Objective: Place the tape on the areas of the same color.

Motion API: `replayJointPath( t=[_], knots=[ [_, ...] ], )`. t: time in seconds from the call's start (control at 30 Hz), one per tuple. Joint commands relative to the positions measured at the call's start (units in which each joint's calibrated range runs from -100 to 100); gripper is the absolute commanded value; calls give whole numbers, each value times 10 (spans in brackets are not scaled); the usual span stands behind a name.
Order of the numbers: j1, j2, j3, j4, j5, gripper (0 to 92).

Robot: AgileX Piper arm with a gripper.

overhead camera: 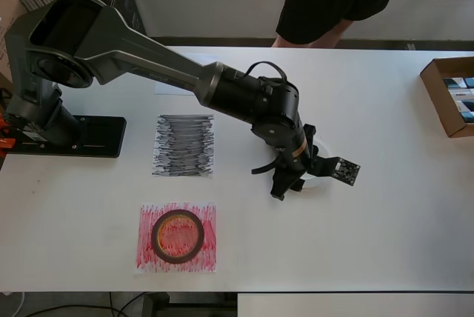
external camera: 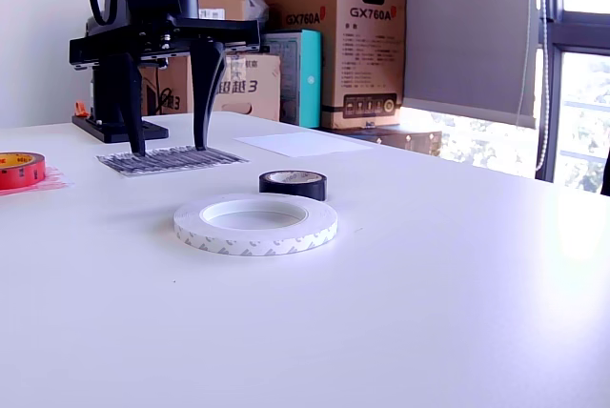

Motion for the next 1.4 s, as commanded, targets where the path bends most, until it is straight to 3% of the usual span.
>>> replayJointPath(
  t=[0.0,0.53,1.37],
  knots=[
    [1,-1,-2,3,14,558],
    [23,44,-4,20,102,558],
    [21,63,-4,39,114,558]
  ],
)
